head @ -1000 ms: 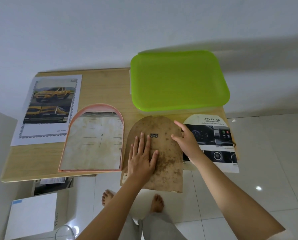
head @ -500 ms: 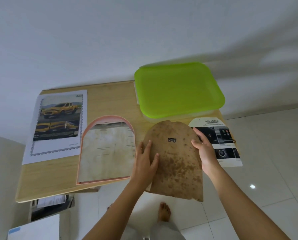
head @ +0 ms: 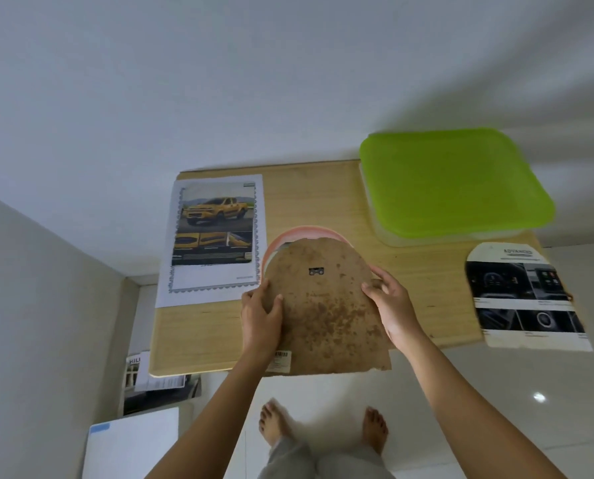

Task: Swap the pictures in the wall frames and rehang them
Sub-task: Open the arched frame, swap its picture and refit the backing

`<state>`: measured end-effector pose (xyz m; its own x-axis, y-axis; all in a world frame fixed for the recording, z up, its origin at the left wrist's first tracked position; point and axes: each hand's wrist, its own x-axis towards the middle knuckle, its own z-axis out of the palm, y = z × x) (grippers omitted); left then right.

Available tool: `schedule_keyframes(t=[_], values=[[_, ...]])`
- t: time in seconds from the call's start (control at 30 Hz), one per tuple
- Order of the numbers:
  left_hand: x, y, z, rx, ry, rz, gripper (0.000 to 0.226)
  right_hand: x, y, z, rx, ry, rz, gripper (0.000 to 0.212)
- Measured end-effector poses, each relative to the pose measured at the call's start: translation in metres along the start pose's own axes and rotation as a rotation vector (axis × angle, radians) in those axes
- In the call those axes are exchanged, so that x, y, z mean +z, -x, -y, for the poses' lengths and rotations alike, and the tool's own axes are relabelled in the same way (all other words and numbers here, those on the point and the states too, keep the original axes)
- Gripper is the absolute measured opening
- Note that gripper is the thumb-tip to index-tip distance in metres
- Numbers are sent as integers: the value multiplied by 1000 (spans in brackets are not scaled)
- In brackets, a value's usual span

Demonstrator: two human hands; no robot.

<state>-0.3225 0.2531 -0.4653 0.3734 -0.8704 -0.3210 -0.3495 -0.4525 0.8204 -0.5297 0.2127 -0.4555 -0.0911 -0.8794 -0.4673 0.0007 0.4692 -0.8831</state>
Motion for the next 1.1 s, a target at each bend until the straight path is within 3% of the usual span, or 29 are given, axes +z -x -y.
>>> schedule_keyframes(t=[0.3, 0.47, 1.1], values=[[-4, -15, 6, 104, -93, 63, 50, 19, 3, -22, -189, 353, -185, 42], [-1, -13, 10, 184, -152, 92, 51, 24, -5, -23, -196, 426, -240, 41], [8, -8, 24, 184, -395, 31, 67, 16, -11, -36, -237, 747, -129, 56]])
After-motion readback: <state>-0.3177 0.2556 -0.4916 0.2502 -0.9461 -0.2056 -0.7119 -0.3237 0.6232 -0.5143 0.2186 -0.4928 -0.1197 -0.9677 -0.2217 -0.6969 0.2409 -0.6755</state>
